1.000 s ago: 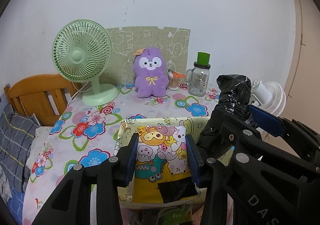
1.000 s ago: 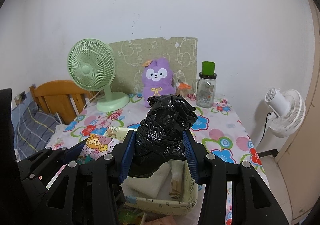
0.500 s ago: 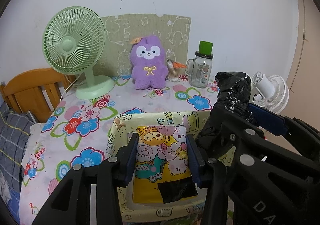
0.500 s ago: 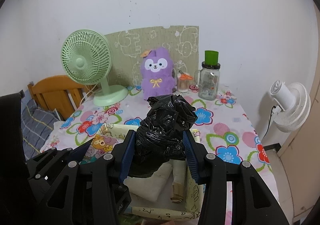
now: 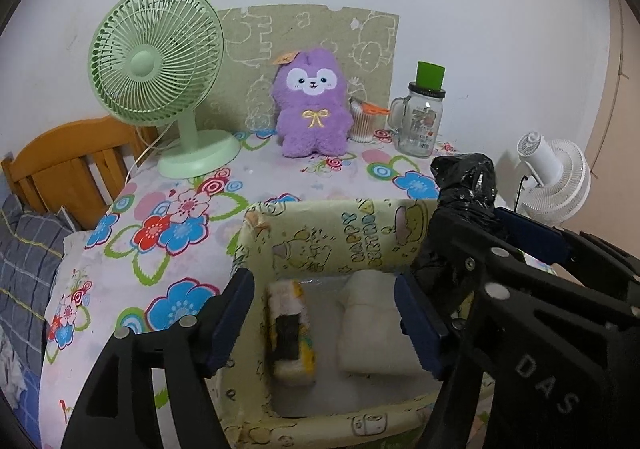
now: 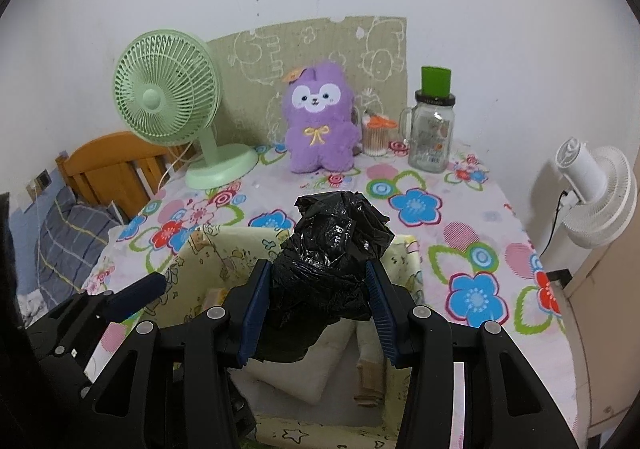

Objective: Organize soft objects
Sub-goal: 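Open the left tool to drop the yellow package while the right tool releases the black bag into the basket, then withdraw both open tools from the basket back toward the remaining items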

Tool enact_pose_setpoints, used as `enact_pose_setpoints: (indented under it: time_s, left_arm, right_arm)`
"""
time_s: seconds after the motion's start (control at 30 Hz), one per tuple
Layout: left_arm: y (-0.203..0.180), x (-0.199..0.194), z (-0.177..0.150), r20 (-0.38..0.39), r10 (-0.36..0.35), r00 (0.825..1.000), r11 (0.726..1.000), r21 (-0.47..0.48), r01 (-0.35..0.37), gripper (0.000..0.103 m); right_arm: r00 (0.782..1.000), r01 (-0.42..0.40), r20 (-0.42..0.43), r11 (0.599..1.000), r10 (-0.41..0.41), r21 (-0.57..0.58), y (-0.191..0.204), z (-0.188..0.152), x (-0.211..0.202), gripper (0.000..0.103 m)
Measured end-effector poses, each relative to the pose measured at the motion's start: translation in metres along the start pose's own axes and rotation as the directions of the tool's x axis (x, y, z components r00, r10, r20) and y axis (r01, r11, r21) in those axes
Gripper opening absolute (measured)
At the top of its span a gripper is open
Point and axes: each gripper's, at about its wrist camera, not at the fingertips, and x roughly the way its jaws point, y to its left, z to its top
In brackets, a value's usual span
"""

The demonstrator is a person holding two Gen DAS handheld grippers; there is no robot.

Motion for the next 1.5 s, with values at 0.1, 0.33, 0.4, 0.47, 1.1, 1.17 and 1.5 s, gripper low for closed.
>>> enact_pose_setpoints:
  time_s: [0.1,0.33,0.4,0.47,1.1,1.17,1.5]
  left_arm:
    - [0.001,0.000,-0.005,-0.013,-0.004,1.000,1.000,0.012,0.004,0.075]
    - [-0.003,0.003,-0.013,-0.031,-0.021,0.999,0.999,0.035,0.022,0.079]
    - [-0.005,0.002,-0.014,-0.030,-0.028,0.999,0.999,0.040,0.029,0.080]
    - [-0.005,0.002,-0.014,-0.029,-0.023,0.999,0.999,0.041,0.024,0.080]
    - [-0.002,-0.014,-0.014,0.005,-0.039,0.999,0.999,0.017,0.039,0.088]
    - [-0.004,-0.017,-0.015,0.011,-0.037,0.999,0.999,0.022,0.037,0.090]
    - [-0.012,-0.039,-0.019,0.040,-0.034,0.999,0.999,0.024,0.033,0.097]
  right_arm:
    - [1.000,-0.009,-0.016,1.000,0.009,0.002,0.001,-0.001,0.006,0.051]
    - [0.997,-0.032,-0.065,0.999,0.031,-0.011,0.008,-0.008,0.020,0.053]
    - [0.996,-0.035,-0.079,0.999,0.033,-0.020,0.009,-0.010,0.023,0.054]
    - [0.995,-0.039,-0.091,0.999,0.036,-0.028,0.011,-0.011,0.026,0.056]
    - [0.997,-0.053,-0.063,0.998,0.050,-0.038,0.016,-0.014,0.006,0.088]
    - [0.997,-0.050,-0.057,0.998,0.048,-0.037,0.015,-0.015,0.001,0.089]
    - [0.999,-0.031,-0.019,0.999,0.030,-0.037,0.012,-0.020,-0.027,0.093]
